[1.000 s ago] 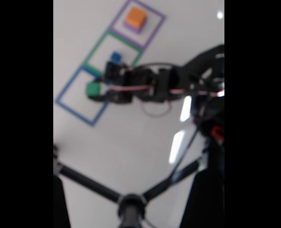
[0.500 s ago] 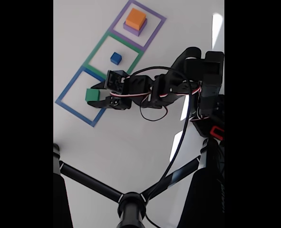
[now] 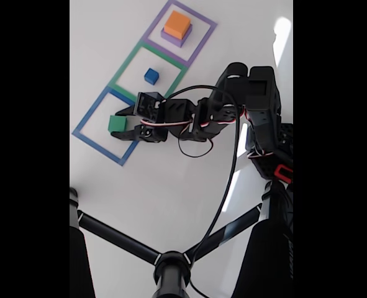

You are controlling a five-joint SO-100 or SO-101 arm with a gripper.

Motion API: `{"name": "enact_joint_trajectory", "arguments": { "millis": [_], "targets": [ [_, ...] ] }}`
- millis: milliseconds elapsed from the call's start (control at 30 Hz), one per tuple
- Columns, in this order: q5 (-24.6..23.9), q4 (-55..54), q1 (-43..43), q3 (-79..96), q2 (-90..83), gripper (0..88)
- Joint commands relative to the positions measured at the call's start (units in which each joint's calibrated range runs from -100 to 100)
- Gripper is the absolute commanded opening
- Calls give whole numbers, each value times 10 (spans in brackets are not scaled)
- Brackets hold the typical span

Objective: Tower of hanoi

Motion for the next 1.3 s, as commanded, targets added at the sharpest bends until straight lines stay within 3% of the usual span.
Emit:
{"name": "enact_joint_trajectory", "arguments": {
  "millis": [0,367,667,1000,1267],
  "targets": [
    [6,-18,7,-3,-4,230],
    [6,2,10,7,-53,286],
    [6,121,12,40,-200,292],
    [6,401,31,34,-431,252],
    [6,737,63,-44,-602,145]
  ]
}}
